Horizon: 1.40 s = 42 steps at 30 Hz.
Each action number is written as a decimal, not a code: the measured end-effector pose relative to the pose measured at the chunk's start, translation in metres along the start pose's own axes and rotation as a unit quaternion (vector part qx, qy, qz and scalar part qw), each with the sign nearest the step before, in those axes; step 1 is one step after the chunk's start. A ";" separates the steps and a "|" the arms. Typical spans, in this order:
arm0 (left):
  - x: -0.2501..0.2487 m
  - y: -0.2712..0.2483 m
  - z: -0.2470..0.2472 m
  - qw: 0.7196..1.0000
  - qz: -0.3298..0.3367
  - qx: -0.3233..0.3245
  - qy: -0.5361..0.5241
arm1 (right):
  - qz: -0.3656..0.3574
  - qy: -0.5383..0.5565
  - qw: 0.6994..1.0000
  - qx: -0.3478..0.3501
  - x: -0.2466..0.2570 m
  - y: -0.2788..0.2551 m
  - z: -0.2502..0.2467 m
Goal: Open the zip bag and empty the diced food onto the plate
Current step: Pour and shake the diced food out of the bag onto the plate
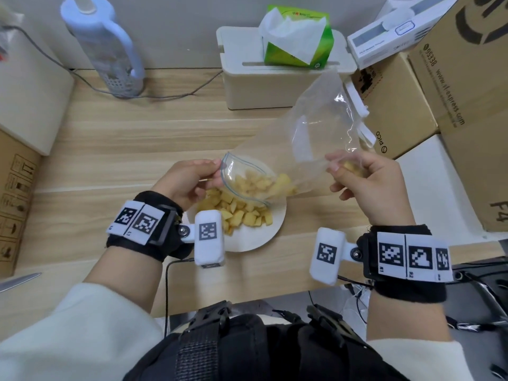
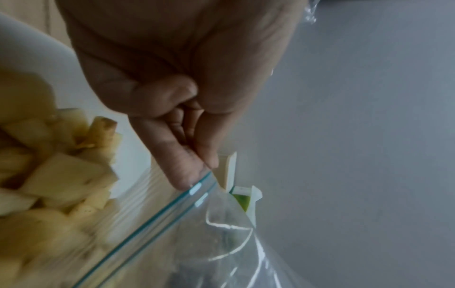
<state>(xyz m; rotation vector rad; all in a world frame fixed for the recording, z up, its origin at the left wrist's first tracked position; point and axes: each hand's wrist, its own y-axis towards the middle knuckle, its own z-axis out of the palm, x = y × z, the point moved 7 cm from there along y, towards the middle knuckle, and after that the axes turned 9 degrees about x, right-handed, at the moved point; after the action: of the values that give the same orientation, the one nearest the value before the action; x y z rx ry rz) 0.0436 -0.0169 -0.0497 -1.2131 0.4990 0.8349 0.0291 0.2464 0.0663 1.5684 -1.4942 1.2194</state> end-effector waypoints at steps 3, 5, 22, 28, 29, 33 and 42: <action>-0.007 -0.005 -0.009 1.000 0.016 -0.008 -0.006 | -0.014 0.008 1.000 0.009 0.006 0.000 0.004; -0.008 -0.008 -0.013 1.000 0.019 -0.011 -0.002 | -0.022 0.010 1.000 0.015 0.010 0.002 0.008; 0.014 -0.009 -0.040 0.996 -0.012 -0.051 -0.075 | -0.063 0.054 0.994 0.073 0.037 0.007 0.030; 0.023 -0.007 -0.044 0.992 -0.012 -0.067 -0.107 | -0.109 0.057 0.991 0.044 0.044 0.009 0.025; 0.024 -0.006 -0.045 0.991 -0.009 -0.067 -0.113 | -0.120 0.047 0.991 0.039 0.046 0.008 0.024; 0.026 -0.006 -0.044 0.990 -0.007 -0.064 -0.122 | -0.151 0.023 0.988 0.010 0.054 0.006 0.022; 0.029 -0.007 -0.042 0.991 -0.009 -0.049 -0.123 | -0.184 0.028 0.982 -0.037 0.061 0.002 0.014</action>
<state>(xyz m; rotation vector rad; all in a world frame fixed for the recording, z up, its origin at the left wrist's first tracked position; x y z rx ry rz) 0.0709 -0.0494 -0.0796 -1.1830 0.2482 0.9875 0.0247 0.2103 0.1177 1.6556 -1.1343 0.9747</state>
